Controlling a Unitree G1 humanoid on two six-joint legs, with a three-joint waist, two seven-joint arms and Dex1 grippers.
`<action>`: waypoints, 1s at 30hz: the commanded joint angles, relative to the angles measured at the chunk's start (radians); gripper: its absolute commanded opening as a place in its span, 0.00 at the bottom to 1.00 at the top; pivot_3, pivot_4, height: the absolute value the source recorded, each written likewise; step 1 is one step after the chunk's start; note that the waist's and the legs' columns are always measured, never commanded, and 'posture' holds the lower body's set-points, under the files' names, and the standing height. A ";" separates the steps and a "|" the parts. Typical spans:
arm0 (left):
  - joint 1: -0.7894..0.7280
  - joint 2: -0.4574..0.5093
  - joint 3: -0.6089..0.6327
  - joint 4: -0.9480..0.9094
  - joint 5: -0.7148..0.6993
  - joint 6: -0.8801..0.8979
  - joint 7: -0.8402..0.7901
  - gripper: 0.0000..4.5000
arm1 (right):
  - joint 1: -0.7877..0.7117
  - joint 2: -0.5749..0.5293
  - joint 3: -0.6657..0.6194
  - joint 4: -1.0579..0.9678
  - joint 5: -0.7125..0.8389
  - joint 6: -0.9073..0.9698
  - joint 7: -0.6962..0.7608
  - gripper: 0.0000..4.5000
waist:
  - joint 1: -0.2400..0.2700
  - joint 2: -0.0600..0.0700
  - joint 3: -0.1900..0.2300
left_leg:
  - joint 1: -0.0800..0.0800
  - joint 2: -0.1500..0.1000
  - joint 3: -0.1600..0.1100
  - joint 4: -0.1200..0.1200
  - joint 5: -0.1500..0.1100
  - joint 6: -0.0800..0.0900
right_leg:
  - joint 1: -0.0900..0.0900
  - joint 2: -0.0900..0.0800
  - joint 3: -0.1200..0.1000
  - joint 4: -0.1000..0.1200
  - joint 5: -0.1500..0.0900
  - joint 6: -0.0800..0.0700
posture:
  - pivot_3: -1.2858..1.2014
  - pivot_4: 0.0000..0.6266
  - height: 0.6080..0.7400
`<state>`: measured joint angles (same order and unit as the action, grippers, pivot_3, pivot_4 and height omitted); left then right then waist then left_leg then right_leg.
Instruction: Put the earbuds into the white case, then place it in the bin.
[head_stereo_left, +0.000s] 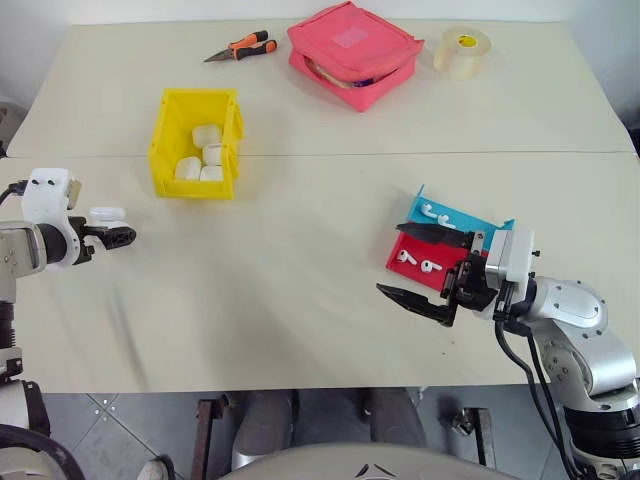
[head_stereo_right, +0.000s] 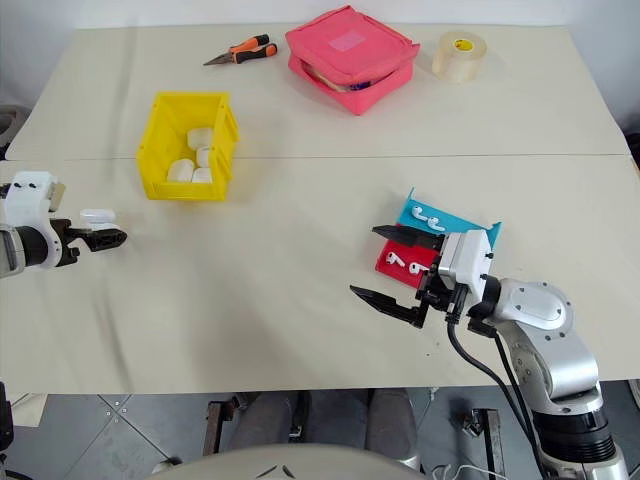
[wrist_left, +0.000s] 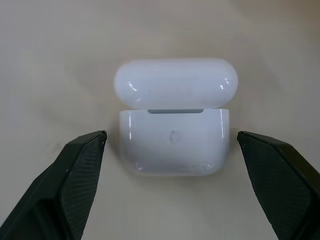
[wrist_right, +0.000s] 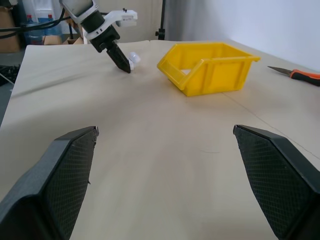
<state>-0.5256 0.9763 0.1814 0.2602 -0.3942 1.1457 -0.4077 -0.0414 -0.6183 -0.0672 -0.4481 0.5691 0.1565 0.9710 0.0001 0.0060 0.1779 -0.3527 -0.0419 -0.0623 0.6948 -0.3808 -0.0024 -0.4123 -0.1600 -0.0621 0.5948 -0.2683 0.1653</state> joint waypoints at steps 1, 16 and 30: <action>-0.018 -0.008 -0.012 0.027 0.032 -0.009 -0.015 0.99 | 0.005 -0.010 -0.024 -0.048 0.004 0.000 -0.015 1.00 | 0.000 0.000 0.000 | 0.000 0.000 0.001 0.000 0.000 0.000 | 0.000 0.000 0.000 0.000 0.000 0.000 | 0.52 0.24 1.00; 0.151 -0.080 0.180 -0.182 -0.041 -0.167 -0.136 0.62 | 0.006 -0.021 -0.031 -0.049 0.014 0.012 -0.019 1.00 | -0.001 0.000 0.000 | 0.000 0.001 0.001 0.001 0.000 0.000 | -0.001 0.000 0.002 0.002 0.000 0.000 | 0.52 0.24 1.00; 0.463 -0.442 0.224 -0.459 -0.169 -1.001 -0.630 0.62 | -0.010 -0.061 -0.068 -0.044 0.010 0.017 0.025 1.00 | 0.030 0.000 0.000 | -0.001 0.001 0.003 0.004 0.000 0.000 | 0.004 -0.001 -0.002 -0.002 0.001 -0.001 | 0.52 0.24 1.00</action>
<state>-0.0396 0.5539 0.4520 -0.1565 -0.5600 0.2141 -1.0117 -0.0702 -0.6536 -0.0884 -0.4643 0.5779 0.1811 0.9842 0.0304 0.0056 0.1778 -0.3532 -0.0419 -0.0595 0.6993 -0.3816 -0.0013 -0.4086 -0.1623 -0.0639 0.5928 -0.2672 0.1648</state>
